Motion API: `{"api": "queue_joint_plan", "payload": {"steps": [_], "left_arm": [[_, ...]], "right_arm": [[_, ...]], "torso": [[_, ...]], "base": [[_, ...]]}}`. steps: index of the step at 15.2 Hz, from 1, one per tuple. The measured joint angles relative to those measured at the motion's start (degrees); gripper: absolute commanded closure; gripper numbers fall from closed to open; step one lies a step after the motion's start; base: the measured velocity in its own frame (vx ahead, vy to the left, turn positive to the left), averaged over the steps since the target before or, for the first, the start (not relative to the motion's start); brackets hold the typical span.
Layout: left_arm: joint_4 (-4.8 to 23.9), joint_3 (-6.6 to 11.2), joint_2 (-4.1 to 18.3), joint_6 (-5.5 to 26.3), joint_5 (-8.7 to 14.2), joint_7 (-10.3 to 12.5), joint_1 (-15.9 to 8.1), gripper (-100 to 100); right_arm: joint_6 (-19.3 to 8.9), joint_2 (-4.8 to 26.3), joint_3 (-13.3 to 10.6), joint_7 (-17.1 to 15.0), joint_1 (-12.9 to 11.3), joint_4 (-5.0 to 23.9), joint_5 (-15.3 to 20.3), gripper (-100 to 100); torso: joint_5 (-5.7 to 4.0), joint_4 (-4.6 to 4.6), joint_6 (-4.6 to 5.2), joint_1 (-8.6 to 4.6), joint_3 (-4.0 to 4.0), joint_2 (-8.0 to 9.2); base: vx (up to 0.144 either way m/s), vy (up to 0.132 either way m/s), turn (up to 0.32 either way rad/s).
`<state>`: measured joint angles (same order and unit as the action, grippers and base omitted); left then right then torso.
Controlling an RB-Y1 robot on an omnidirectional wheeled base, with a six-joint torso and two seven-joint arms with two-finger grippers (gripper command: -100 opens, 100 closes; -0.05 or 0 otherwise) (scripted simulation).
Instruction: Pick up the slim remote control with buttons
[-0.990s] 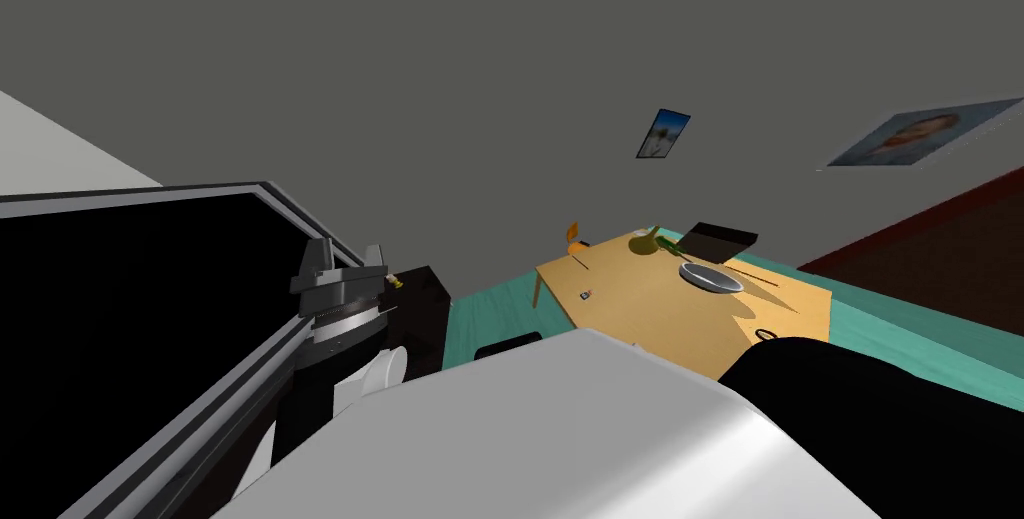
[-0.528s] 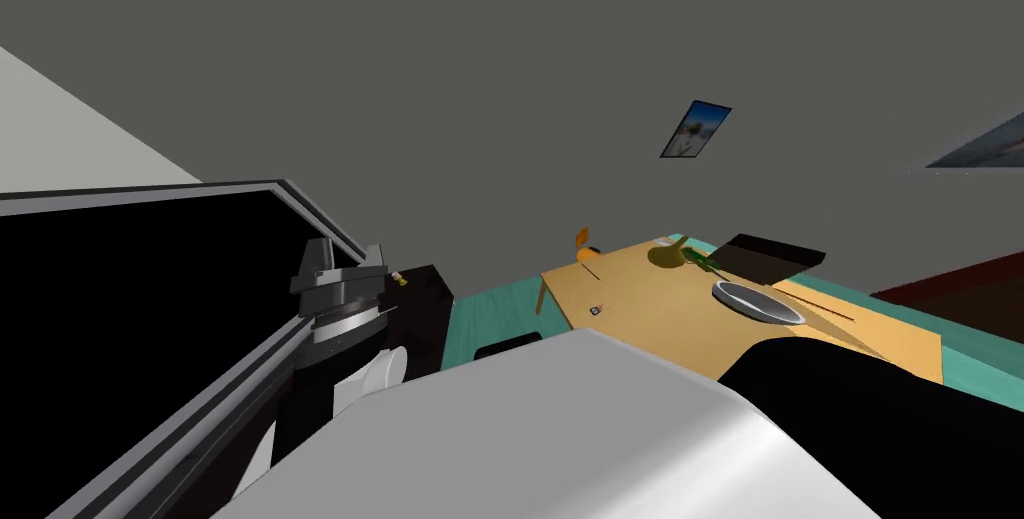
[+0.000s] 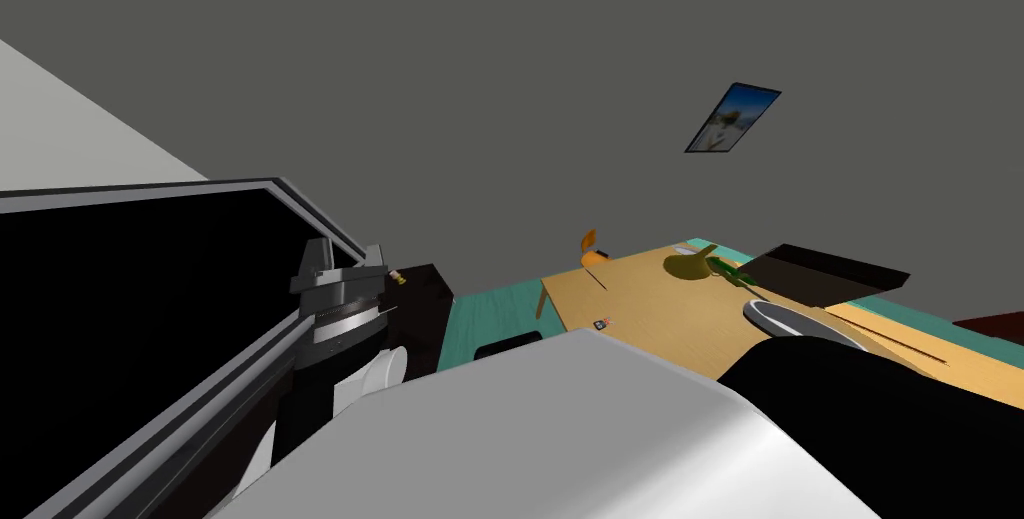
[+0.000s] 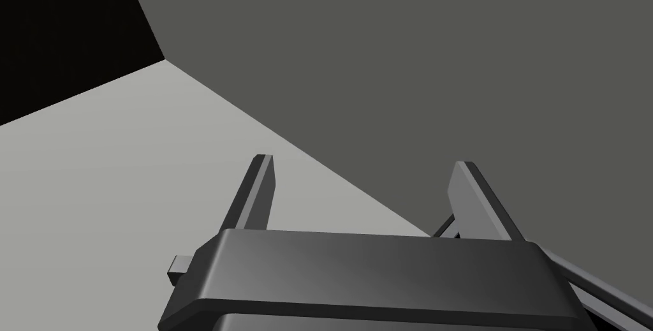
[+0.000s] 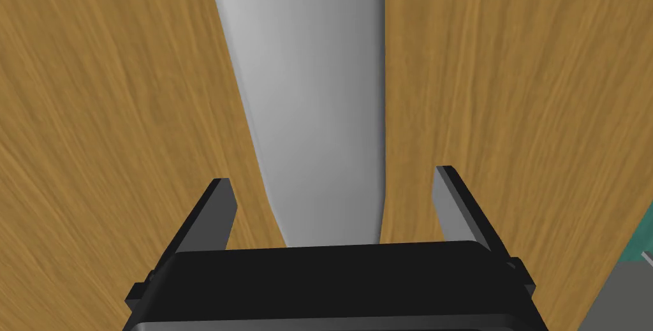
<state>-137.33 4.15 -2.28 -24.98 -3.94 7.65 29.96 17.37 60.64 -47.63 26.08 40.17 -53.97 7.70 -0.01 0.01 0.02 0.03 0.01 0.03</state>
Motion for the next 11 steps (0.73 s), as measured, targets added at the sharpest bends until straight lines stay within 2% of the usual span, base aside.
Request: {"api": "queue_joint_plan", "payload": {"steps": [2,3,8,11], "left_arm": [[0.0,0.0,0.0,0.0,0.0,0.0,0.0,0],[0.0,0.0,0.0,0.0,0.0,0.0,0.0,0],[0.0,0.0,0.0,0.0,0.0,0.0,0.0,0],[0.0,0.0,0.0,0.0,0.0,0.0,0.0,0]], "right_arm": [[-0.5,-1.6,0.1,0.1,-0.8,1.1,0.5,-100],[-0.6,-1.8,0.0,0.1,-0.9,1.3,0.5,100],[-0.6,-1.8,0.1,0.1,-0.9,1.3,0.5,100],[0.4,0.7,0.0,0.1,0.3,0.1,-0.2,100]], "torso": [[0.01,0.03,0.01,0.06,0.08,0.13],[0.03,0.03,0.01,0.09,0.07,0.11],[0.01,0.0,0.03,0.15,0.0,-0.02],[0.08,-0.05,0.07,0.32,-0.1,-0.18]], "base": [[-0.043,-0.02,0.019],[-0.011,-0.006,0.0],[0.003,0.004,-0.01],[0.042,0.036,-0.055]]}}
